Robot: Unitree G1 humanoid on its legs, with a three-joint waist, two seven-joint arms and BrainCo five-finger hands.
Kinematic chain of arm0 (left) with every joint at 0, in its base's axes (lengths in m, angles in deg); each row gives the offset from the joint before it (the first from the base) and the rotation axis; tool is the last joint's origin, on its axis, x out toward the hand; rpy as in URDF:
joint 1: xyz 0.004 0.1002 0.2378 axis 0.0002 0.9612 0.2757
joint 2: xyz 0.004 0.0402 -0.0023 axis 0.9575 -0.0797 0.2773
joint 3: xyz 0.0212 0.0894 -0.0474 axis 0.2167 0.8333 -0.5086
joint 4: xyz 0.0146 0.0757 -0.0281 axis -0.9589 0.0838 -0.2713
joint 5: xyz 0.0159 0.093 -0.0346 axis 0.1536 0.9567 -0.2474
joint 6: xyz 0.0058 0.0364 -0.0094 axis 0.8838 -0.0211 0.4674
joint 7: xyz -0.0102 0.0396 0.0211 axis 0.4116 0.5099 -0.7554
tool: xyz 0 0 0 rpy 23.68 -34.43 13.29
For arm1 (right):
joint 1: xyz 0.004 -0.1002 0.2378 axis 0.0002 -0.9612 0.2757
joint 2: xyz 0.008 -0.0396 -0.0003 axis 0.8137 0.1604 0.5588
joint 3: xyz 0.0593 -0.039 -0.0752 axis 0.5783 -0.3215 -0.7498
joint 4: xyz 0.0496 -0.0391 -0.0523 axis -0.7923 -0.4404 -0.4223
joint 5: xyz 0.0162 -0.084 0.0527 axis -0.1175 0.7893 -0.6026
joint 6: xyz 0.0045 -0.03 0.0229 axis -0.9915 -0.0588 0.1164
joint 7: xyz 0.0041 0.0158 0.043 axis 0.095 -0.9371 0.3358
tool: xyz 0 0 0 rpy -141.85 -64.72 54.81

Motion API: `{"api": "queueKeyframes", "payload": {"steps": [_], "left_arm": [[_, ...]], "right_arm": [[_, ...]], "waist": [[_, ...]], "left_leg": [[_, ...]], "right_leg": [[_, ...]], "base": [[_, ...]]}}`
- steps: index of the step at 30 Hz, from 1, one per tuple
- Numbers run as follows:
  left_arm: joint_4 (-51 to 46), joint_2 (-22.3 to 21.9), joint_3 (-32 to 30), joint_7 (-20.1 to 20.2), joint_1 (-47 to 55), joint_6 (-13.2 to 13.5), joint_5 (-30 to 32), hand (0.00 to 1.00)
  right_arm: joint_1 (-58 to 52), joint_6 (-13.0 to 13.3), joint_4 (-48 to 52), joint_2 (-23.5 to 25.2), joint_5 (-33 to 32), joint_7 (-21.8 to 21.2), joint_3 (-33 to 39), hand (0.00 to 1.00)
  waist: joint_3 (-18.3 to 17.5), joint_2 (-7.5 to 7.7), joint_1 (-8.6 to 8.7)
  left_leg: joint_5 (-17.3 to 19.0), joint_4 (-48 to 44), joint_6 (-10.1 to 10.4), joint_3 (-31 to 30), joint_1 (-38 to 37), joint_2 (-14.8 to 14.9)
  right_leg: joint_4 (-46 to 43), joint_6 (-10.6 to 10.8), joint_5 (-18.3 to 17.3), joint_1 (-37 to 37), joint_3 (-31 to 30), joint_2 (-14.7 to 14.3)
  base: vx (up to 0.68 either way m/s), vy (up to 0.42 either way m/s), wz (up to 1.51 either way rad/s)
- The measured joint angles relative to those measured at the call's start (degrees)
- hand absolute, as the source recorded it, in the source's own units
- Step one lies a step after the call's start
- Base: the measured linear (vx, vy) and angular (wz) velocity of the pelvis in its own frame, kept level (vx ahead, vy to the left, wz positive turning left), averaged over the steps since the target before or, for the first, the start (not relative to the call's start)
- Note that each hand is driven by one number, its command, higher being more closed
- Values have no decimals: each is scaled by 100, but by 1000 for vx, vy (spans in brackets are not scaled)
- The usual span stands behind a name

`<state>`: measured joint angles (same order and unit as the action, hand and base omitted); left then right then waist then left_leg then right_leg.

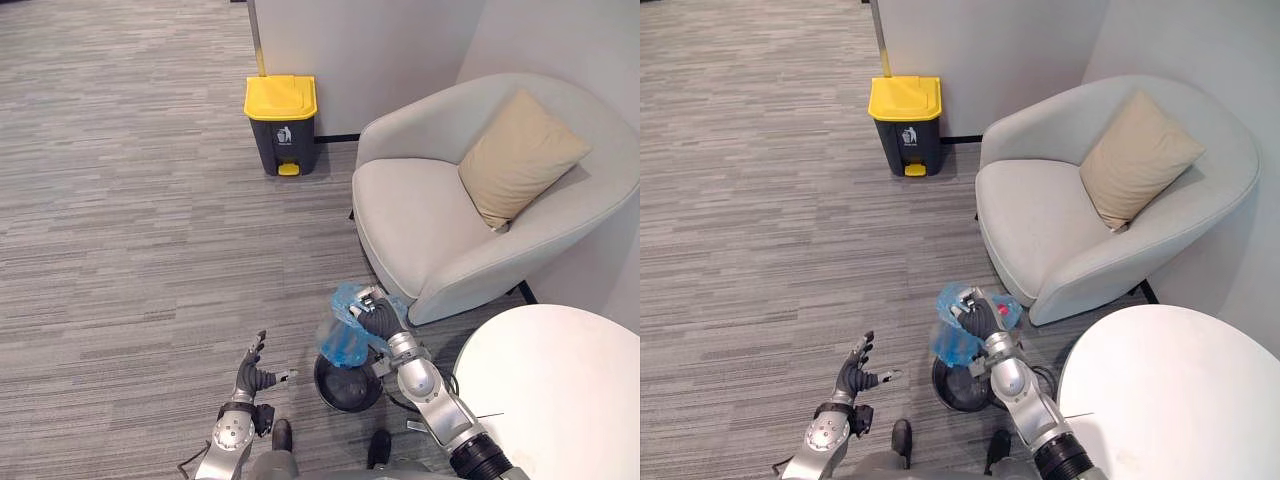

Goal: Gather rubbish on tea table into small bin, then transfer packed bag to large trash can.

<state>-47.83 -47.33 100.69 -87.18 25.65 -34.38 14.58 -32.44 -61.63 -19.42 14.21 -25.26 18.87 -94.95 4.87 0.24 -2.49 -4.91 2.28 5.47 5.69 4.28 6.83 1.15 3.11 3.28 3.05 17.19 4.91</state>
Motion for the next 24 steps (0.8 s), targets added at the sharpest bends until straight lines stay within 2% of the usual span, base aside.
{"api": "queueKeyframes", "payload": {"steps": [3,8,17,24], "left_arm": [[-524,130,154,-5,-27,83,153,0],[-771,197,512,-2,-283,128,552,0],[-940,236,1102,13,-838,119,1032,0],[-930,256,1255,-25,-1098,72,1416,0]], "right_arm": [[0,4,204,-160,-188,-87,-29,100],[195,16,597,-423,-642,-264,-208,100],[462,20,668,-444,-1426,-629,-508,100],[680,19,986,-435,-1898,-765,-671,100]], "waist": [[-15,-23,-4],[-79,-52,12],[-114,-40,16],[-189,33,33]], "left_leg": [[1,19,0,-5,-13,18],[6,18,-3,39,-128,36],[7,65,-3,112,-249,72],[8,84,-2,159,-278,89]], "right_leg": [[13,-17,19,-1,-25,-23],[15,-36,32,-71,-134,-51],[9,-61,49,-92,-281,-102],[30,-70,56,-92,-327,-126]], "base": [[0,3,-2],[9,5,-9],[-15,2,-7],[1,1,-4]]}}
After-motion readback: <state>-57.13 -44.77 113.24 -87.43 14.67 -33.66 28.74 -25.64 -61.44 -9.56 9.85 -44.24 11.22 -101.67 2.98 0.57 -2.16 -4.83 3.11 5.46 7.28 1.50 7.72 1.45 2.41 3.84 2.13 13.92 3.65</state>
